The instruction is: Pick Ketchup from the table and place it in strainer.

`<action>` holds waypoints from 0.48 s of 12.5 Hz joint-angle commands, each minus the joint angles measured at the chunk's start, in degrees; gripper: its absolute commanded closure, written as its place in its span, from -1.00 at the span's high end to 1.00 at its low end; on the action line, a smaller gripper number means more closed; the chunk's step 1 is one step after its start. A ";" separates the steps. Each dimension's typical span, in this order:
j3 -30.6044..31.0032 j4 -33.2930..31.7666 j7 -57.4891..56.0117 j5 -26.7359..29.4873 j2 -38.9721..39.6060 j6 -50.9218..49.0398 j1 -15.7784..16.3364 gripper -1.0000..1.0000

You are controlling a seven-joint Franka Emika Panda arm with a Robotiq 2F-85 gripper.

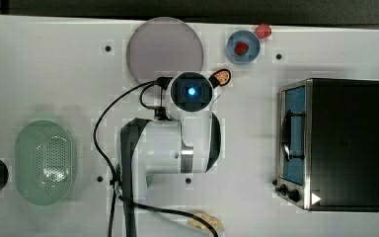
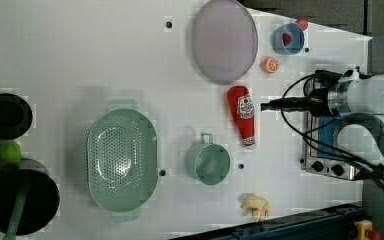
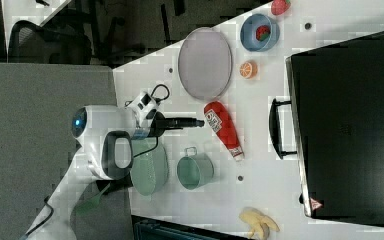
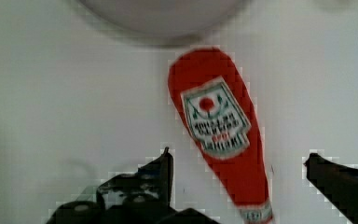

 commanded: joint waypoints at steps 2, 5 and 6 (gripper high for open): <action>0.60 -2.75 -11.52 -0.15 3.67 8.06 -0.08 1.00; 0.24 -5.39 -11.49 -1.46 7.27 11.63 -0.08 1.00; -0.08 -5.98 -11.44 -2.04 8.35 13.35 -0.08 1.00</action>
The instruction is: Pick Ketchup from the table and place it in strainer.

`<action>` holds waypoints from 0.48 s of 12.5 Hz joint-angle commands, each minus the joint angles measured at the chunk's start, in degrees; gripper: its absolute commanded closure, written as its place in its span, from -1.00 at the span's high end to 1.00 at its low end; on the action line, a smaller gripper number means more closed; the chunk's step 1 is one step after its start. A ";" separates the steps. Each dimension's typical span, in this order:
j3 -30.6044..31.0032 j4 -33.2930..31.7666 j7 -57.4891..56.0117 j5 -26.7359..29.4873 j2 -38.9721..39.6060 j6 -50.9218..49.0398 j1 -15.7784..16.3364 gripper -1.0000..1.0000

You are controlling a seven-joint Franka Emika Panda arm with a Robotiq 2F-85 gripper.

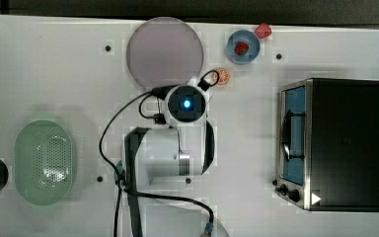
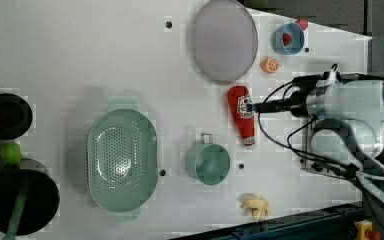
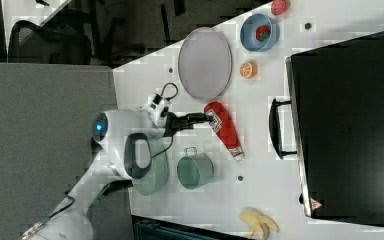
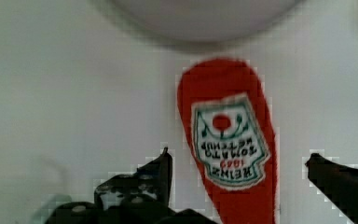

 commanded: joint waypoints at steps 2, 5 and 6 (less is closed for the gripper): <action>-0.93 -2.43 -3.54 -0.72 5.00 5.38 -0.07 1.00; -0.94 -2.67 -3.53 -0.72 7.31 9.02 0.11 1.00; -0.98 -2.76 -3.53 -0.72 7.68 10.33 0.12 1.00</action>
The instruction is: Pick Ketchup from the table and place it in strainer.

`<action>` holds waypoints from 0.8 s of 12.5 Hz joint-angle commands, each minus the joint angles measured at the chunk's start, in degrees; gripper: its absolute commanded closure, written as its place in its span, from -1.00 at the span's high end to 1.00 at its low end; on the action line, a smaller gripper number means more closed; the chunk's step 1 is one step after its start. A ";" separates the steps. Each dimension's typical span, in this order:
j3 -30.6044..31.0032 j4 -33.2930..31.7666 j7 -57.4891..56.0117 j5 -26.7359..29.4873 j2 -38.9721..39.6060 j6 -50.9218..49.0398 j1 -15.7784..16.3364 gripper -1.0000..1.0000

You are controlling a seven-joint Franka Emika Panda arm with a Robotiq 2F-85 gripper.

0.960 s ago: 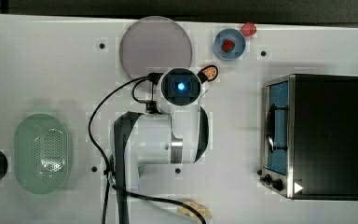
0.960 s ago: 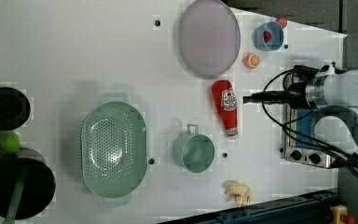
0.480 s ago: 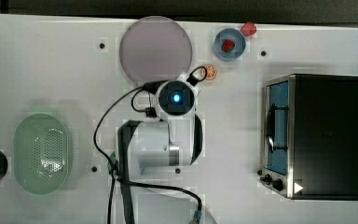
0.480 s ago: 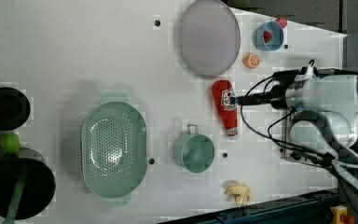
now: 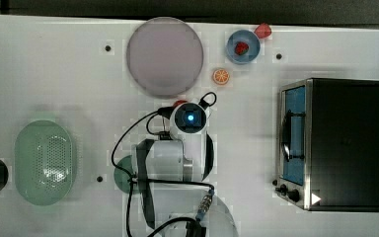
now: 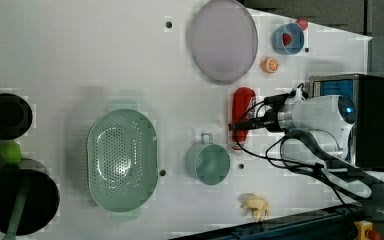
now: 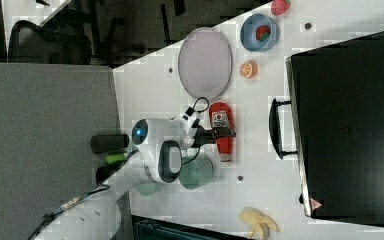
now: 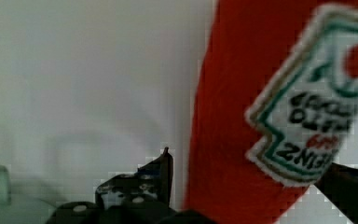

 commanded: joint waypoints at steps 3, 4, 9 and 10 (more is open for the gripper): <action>0.02 0.52 -2.20 -0.16 -1.21 3.91 0.36 1.00; 0.00 0.28 -2.21 -0.16 -1.15 3.98 0.36 1.00; 0.04 0.92 -1.97 -0.22 -1.21 4.40 0.69 0.23; 0.12 1.07 -1.95 -0.23 -1.99 4.31 0.74 0.23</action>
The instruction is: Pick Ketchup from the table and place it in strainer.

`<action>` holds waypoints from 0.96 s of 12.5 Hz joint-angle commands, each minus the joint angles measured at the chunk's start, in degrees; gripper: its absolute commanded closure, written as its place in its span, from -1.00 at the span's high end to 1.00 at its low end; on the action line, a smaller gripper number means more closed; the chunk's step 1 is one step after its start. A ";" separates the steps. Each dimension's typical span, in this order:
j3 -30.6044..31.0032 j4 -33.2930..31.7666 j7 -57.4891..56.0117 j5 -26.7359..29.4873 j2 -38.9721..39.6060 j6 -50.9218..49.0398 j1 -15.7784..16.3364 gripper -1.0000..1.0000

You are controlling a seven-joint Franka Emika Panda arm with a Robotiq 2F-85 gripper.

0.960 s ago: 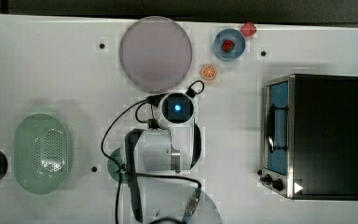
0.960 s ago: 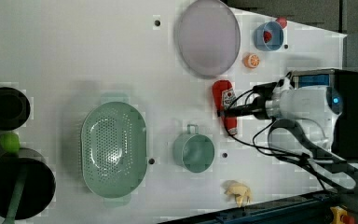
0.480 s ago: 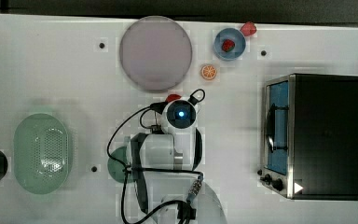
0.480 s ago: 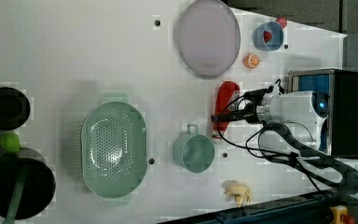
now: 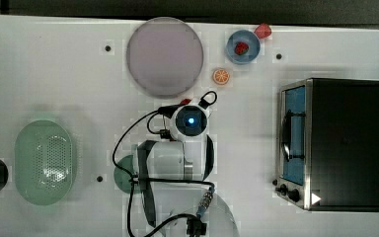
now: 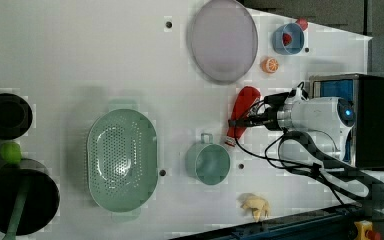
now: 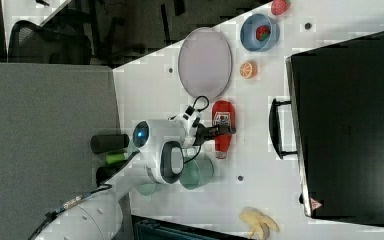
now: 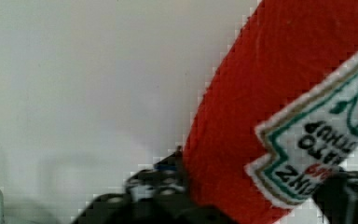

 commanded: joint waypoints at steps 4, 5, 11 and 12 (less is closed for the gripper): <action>0.82 1.84 1.11 -0.13 -9.41 -6.12 0.72 0.23; 1.14 2.30 2.61 -0.13 -12.20 -9.96 0.73 0.23; 5.70 7.02 6.80 -0.04 -28.62 -30.48 1.20 0.23; 6.84 7.92 9.52 -0.02 -30.43 -34.24 1.39 0.23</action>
